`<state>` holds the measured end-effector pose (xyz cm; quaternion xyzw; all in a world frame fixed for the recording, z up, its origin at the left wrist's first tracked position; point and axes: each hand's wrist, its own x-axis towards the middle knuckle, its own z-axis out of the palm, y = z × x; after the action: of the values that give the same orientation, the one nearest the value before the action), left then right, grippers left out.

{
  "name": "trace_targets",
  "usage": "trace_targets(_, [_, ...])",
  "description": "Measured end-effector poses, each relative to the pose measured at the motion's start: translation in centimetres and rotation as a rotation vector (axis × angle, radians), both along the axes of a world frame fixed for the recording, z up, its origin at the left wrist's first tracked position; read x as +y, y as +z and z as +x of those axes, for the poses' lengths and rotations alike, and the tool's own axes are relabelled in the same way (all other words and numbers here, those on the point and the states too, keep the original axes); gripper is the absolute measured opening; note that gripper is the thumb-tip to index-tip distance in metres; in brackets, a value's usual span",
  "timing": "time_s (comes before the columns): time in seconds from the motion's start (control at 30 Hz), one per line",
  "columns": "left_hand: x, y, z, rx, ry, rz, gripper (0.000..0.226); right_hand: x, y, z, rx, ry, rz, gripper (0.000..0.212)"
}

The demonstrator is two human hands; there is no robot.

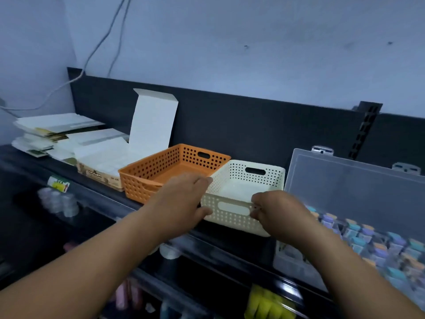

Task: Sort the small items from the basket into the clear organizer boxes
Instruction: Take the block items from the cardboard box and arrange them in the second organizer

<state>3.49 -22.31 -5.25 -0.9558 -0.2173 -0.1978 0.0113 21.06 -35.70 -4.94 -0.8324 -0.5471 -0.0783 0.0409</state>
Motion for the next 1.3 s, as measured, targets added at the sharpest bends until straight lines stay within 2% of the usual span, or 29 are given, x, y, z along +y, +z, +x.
trace_targets(0.17, [2.0,1.1,2.9,-0.007,-0.046,-0.044,0.061,-0.3,3.5,-0.5,-0.029,-0.018,-0.018,0.041])
trace_targets(0.23, [2.9,1.5,3.6,0.006,-0.091,-0.091,0.043,-0.3,4.6,-0.9,-0.068,-0.023,-0.012,0.04])
trace_targets(0.3, [3.9,1.8,4.0,0.013,-0.16,-0.085,0.015,-0.2,5.6,-1.6,-0.129,-0.04,0.016,0.038])
trace_targets(0.33, [4.2,2.1,3.9,0.001,-0.192,-0.091,0.011,-0.2,6.1,-1.9,-0.15,-0.048,0.034,0.036])
trace_targets(0.43, [6.0,3.4,2.6,-0.105,-0.274,-0.09,0.012,0.9,7.2,-3.4,-0.152,-0.073,0.101,0.038])
trace_targets(0.53, [7.8,5.0,0.4,-0.184,-0.298,-0.001,0.014,2.8,7.5,-4.5,-0.171,0.013,0.2,0.039])
trace_targets(0.7, [13.0,6.1,-4.5,-0.106,-0.188,0.079,0.014,8.9,5.6,-7.7,-0.152,0.151,0.329,0.03])
trace_targets(0.9, [17.0,3.8,-7.0,0.038,-0.162,0.012,0.014,13.7,2.3,-9.4,-0.061,0.147,0.279,0.029])
trace_targets(1.17, [20.3,1.4,-6.0,0.036,-0.247,-0.126,0.006,15.9,1.1,-10.1,-0.051,-0.018,0.184,0.024])
trace_targets(1.23, [20.7,0.4,-5.8,0.069,-0.255,-0.126,0.013,16.2,0.3,-10.3,-0.024,-0.054,0.144,0.021])
trace_targets(1.3, [20.9,-0.6,-5.8,0.099,-0.271,-0.09,0.021,16.3,-0.6,-10.4,0.007,-0.097,0.084,0.029])
